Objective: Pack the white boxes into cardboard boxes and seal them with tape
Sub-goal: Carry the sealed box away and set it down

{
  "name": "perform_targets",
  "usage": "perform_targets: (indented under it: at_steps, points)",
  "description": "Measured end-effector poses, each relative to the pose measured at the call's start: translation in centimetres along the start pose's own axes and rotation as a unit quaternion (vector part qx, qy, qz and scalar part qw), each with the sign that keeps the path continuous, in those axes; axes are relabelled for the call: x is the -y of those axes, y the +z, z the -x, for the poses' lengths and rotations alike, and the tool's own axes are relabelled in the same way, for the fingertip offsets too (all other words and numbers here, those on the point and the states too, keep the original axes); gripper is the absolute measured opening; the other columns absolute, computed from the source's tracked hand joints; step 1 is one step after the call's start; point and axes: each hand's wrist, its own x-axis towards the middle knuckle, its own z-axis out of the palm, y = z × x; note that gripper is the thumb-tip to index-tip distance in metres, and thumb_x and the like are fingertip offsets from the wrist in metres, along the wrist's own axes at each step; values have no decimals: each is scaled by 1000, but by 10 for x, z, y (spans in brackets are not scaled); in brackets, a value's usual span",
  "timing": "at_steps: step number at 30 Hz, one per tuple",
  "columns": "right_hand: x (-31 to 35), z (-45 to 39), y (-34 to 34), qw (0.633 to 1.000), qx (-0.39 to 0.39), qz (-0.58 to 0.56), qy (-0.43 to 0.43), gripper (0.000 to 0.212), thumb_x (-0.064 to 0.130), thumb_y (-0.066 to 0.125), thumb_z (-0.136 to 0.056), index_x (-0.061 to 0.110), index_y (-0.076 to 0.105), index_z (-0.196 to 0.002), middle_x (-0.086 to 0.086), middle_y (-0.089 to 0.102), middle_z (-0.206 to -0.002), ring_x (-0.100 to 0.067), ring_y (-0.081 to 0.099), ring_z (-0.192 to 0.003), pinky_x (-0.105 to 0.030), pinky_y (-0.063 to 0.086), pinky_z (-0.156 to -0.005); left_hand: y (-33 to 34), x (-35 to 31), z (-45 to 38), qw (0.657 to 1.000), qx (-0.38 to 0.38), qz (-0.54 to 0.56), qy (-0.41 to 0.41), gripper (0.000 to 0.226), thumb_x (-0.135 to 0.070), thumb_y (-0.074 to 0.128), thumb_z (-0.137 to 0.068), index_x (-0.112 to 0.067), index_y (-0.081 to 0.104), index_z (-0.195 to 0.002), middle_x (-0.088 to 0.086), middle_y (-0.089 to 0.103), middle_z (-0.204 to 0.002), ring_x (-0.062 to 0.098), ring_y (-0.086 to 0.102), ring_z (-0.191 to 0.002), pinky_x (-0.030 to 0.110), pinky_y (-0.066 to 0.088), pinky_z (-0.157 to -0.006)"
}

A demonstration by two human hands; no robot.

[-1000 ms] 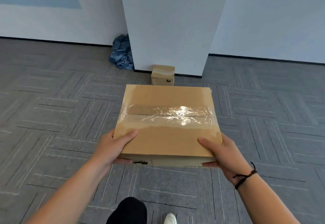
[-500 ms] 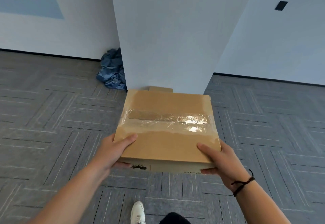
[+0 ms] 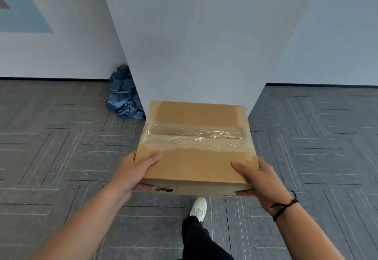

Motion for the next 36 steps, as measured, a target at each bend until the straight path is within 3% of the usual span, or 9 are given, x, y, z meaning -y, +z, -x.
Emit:
perform_targets:
  at_steps: [9,18,24,30,33,36]
  points:
    - [96,-175,3,1000,5,-12,4,35,30,77,-84,24,65,-116,1,76,-104,-28,72,-97,-60,59,-79,40,-114,-153,1000,-7,-9,-1,42,-43,81,-80,-22,65,-113,8,69,-111,28,69,-102,51,64,-71]
    - [137,-327,23,999,-4,-4,37,38,28,78,-84,22,64,-118,0,76,-107,-28,72,-99,-59,59,-80,57,-168,-305,999,26,10,-33,44,-44,79,-80,-25,62,-116,6,68,-117,27,68,-106,49,64,-72]
    - [114,-453,38,998,-26,-8,61,44,29,80,-81,23,63,-121,2,74,-113,-25,71,-104,-60,58,-84,77,-163,-430,997,54,2,-57,64,-53,76,-74,-30,57,-130,-2,67,-123,23,65,-111,57,58,-88]
    - [48,-560,49,996,-22,-7,84,44,26,79,-82,24,62,-122,4,74,-113,-22,71,-103,-56,59,-85,100,-113,-541,994,57,7,-92,37,-43,74,-84,-39,61,-119,-11,73,-115,19,65,-113,51,45,-105]
    - [6,-608,52,995,-17,-5,95,44,26,79,-81,24,62,-121,3,73,-114,-23,71,-103,-56,59,-86,110,-74,-590,993,52,29,-99,35,-39,73,-87,-36,61,-119,-11,74,-114,16,66,-113,45,47,-105]
    - [-37,-653,56,995,-17,-2,100,44,26,80,-80,25,62,-120,4,73,-113,-23,71,-104,-57,58,-87,122,-36,-636,993,51,32,-106,32,-36,70,-91,-33,61,-121,-11,74,-114,14,66,-112,34,51,-91]
